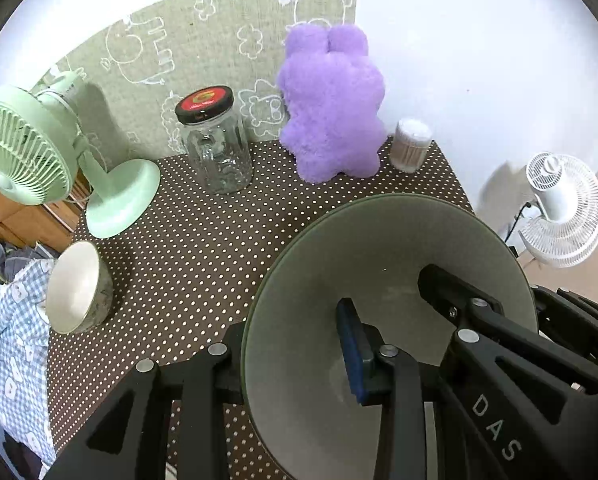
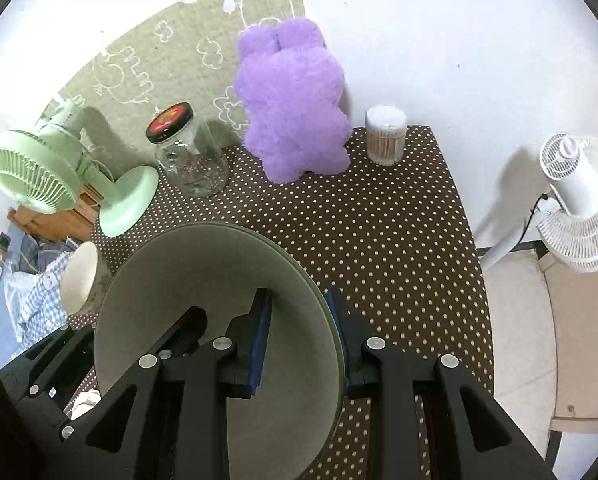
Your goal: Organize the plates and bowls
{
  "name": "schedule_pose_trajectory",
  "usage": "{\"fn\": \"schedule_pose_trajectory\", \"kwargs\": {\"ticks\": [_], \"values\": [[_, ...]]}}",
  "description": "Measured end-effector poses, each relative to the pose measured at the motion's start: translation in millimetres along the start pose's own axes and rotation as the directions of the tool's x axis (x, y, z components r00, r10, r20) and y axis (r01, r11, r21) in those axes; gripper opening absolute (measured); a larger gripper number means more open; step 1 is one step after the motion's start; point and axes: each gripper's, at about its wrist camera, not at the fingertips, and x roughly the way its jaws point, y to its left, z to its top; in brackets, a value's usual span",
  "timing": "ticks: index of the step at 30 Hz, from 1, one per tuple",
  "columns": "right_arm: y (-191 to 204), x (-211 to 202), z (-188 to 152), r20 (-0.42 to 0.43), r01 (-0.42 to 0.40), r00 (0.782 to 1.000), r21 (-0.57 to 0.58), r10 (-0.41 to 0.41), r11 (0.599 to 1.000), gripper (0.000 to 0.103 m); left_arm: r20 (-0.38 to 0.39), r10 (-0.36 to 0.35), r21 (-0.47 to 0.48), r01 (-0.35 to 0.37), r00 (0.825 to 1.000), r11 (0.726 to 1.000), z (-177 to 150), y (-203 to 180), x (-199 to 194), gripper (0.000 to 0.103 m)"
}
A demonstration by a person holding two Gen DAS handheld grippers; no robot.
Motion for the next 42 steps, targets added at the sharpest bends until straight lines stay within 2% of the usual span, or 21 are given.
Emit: {"fn": "schedule_pose_trajectory", "kwargs": {"ticks": [22,34,42], "values": [[45.7,-88.5,-82.5,0.066,0.062,0.996,0.026,-0.064,0.998,0.032,0.056,-0.073,0.040,0.071,0.996,0.997,-73.7,25.2,-81.8,0.034],[67.8,-102.7,-132.0,0.057,0.097,0.993,0.032,-0.098,0.995,0.032,0.039,-0.096,0.058,0.093,0.995,0.994,-117.0,39.2,-95.7,0.035],[71.2,-94.9,-166.0,0.003,0.118,0.993,0.053,-0.118,0.992,0.032,-0.019,-0.121,0.054,0.122,0.992,0.991,-152.8,44.6,-84.9,0.035]]}}
